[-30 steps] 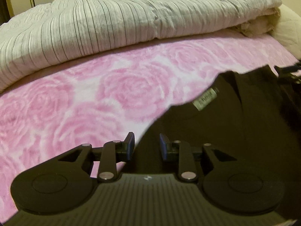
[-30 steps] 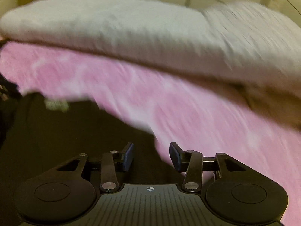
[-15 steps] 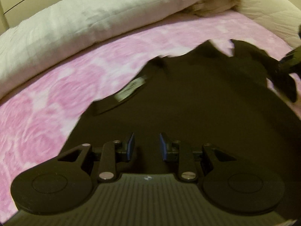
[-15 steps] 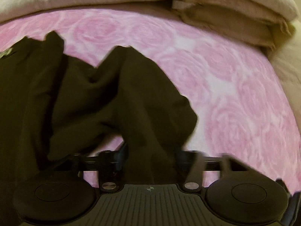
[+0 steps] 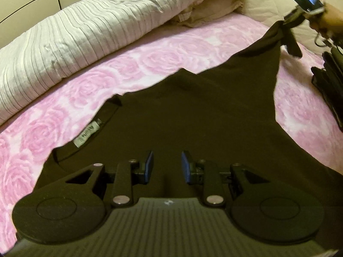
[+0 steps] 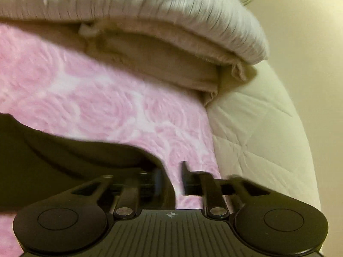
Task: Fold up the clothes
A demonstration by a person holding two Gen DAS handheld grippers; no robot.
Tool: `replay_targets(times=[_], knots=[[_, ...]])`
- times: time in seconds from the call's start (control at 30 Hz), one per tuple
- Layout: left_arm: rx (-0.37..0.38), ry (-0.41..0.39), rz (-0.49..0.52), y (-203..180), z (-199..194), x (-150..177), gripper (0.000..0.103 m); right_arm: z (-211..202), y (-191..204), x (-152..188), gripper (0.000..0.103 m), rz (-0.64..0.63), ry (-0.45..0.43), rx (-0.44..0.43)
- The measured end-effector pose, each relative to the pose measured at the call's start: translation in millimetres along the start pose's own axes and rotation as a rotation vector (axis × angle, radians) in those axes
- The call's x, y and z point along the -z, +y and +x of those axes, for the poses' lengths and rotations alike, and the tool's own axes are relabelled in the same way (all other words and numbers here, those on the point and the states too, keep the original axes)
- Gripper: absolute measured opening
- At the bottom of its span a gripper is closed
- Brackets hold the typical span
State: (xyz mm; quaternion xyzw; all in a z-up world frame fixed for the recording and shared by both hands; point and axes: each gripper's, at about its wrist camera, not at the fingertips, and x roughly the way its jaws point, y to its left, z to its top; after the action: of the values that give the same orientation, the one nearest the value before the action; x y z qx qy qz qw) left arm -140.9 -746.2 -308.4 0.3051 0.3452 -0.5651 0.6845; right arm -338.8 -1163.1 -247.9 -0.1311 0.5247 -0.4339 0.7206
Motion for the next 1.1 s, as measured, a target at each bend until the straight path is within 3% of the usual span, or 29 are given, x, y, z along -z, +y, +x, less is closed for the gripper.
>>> replay_targets(times=[0.17,0.33,0.43,0.67,0.7,0.77,0.9,1.1], knots=[[-0.008,0.045,-0.021,-9,-1,11,0.024,0,5,16,0.045,0.025,-0.002,-0.029],[-0.017,0.077,-0.029,-14,-2,19,0.024,7,-10,48,0.046,0.115,0.039,-0.085],[-0.019,0.088,-0.037,-18,-2,20,0.024,11,-28,54,0.046,0.166,0.028,-0.165],[-0.016,0.103,-0.043,-31,7,10,0.024,31,-30,43,0.046,0.213,0.079,-0.350],[-0.015,0.104,-0.037,-33,8,9,0.024,35,-31,39,0.046,0.213,0.069,-0.356],[-0.020,0.107,-0.022,-35,10,6,0.024,41,-46,21,0.046,0.226,-0.049,-0.257],[-0.035,0.116,-0.038,-34,12,8,0.024,37,-88,1,0.046,0.402,-0.185,-0.148],[-0.076,0.123,-0.079,-28,5,17,0.024,17,-69,46,0.046,0.435,-0.072,-0.269]])
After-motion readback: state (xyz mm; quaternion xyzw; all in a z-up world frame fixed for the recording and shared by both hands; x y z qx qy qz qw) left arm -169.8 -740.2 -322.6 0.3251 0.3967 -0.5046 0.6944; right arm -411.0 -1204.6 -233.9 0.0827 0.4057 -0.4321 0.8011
